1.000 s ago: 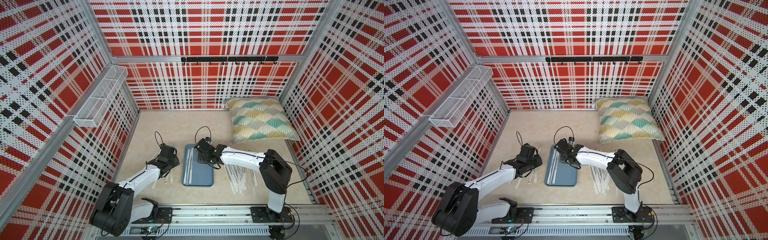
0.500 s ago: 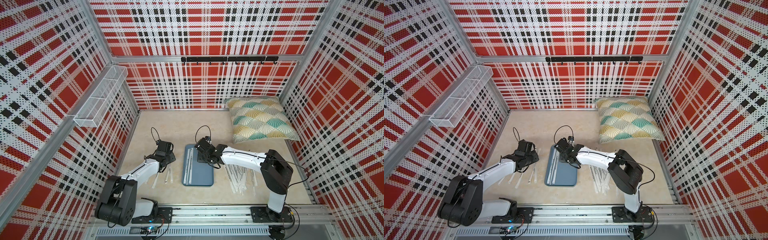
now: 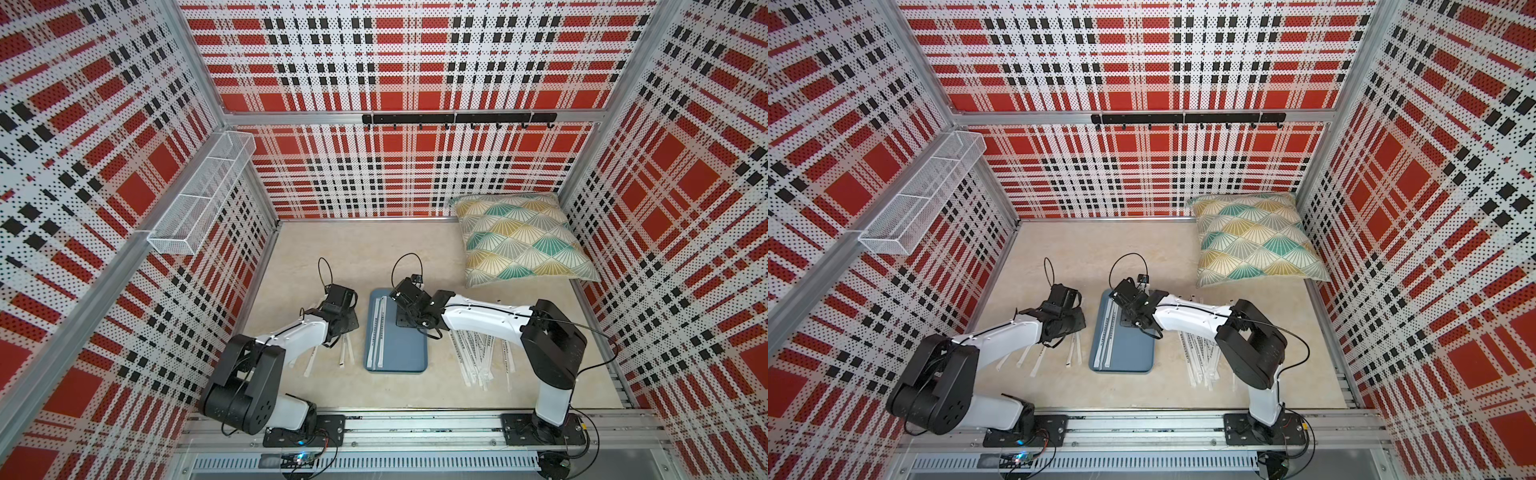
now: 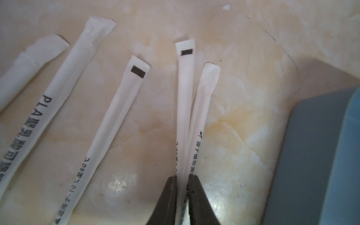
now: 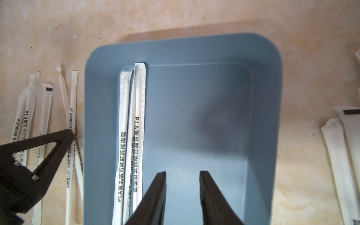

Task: Put the straws into the storage box
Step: Pick up the straw from the center of the board, then place the straw in the storage box.

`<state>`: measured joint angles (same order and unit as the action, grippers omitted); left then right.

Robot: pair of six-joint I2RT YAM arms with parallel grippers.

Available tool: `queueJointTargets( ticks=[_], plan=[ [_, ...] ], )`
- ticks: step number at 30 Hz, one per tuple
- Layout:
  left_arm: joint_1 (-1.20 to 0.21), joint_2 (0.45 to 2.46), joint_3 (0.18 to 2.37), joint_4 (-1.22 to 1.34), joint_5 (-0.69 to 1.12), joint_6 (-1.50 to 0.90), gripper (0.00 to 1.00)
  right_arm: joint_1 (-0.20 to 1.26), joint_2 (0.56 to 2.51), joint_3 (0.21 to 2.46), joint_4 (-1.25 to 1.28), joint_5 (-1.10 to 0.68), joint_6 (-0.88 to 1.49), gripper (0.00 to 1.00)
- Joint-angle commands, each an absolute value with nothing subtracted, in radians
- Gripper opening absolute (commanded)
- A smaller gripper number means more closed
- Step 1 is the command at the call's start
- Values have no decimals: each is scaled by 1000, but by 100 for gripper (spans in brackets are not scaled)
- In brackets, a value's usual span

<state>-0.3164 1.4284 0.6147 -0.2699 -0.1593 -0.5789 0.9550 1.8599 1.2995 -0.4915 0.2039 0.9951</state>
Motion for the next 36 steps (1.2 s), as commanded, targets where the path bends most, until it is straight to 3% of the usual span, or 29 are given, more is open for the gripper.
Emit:
queueJointTargets(
  ticks=[1,12,21,25,29,36],
  plan=[
    [-327,1417,641,-283,-177,-584,14,956,1821,1286,-480,220,999,36],
    [-302,1361,673,-326,-183,-565,8,955,1833,1297,-482,212,991,36],
    [-363,1305,758,-349,-137,-589,5,948,1801,1298,-511,230,992,35],
    [-513,1277,818,-354,-154,-667,4,933,1738,1269,-533,263,994,35],
    [-690,1371,790,-273,-182,-774,3,904,1687,1234,-545,289,996,35],
    [-770,1511,734,-123,-190,-813,3,893,1652,1194,-551,299,1007,35]
  ],
)
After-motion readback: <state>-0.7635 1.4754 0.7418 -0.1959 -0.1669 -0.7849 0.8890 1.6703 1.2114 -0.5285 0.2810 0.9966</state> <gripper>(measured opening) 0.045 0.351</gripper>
